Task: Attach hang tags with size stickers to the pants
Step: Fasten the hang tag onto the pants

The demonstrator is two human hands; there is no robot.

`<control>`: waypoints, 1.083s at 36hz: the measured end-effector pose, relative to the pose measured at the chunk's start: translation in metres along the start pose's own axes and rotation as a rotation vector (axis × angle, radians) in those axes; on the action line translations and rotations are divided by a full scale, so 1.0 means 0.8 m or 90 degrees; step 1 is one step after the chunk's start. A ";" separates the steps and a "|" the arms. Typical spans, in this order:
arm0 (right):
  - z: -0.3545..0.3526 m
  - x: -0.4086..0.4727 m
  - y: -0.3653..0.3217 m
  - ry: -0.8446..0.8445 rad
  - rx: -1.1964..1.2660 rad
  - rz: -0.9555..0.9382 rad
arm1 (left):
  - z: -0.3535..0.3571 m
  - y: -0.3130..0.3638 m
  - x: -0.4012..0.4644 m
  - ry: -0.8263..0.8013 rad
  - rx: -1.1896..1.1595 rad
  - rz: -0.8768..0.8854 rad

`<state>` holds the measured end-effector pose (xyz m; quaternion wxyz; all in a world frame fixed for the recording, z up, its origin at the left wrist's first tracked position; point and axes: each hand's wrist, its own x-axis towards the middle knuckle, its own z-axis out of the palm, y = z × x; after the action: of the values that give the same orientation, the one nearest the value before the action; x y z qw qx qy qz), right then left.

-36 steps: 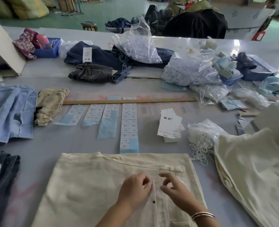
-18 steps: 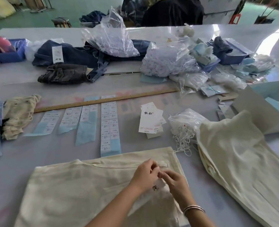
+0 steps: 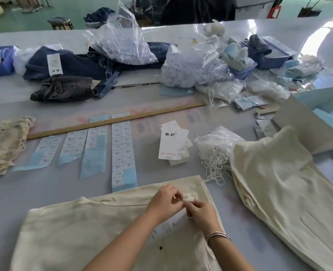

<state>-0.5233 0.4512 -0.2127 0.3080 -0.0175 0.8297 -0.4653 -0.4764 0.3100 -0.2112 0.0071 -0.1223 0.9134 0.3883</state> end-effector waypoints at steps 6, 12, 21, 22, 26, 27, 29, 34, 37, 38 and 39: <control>0.012 -0.011 -0.005 0.039 0.102 -0.036 | -0.010 -0.002 -0.003 -0.078 -0.219 -0.099; 0.026 -0.022 0.005 0.079 0.190 -0.083 | -0.013 -0.004 -0.005 -0.059 -0.285 -0.153; 0.028 -0.019 0.013 0.108 0.155 -0.104 | -0.019 0.001 -0.003 -0.099 -0.329 -0.151; 0.028 -0.020 0.013 0.110 0.156 -0.101 | -0.021 0.003 -0.002 -0.096 -0.303 -0.139; 0.029 -0.023 0.010 0.147 0.137 -0.129 | -0.021 0.005 -0.006 -0.072 -0.314 -0.109; 0.029 -0.024 0.009 0.152 0.132 -0.134 | -0.020 0.004 -0.008 -0.063 -0.326 -0.110; 0.029 -0.026 0.006 0.150 0.125 -0.137 | -0.017 0.003 -0.010 -0.038 -0.330 -0.112; 0.012 -0.027 -0.009 0.055 0.090 -0.125 | -0.006 -0.002 -0.011 0.028 -0.329 -0.159; -0.014 -0.027 -0.012 -0.004 0.189 -0.011 | -0.003 -0.003 -0.009 0.075 -0.338 -0.198; -0.023 -0.027 -0.013 -0.025 0.282 0.036 | -0.003 -0.002 -0.009 0.080 -0.347 -0.210; -0.032 -0.028 -0.014 -0.051 0.391 0.079 | -0.003 -0.001 -0.008 0.080 -0.362 -0.219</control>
<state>-0.5215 0.4715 -0.1832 0.3595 0.1087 0.6370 -0.6732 -0.4696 0.3087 -0.2094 -0.0182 -0.2951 0.7333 0.6122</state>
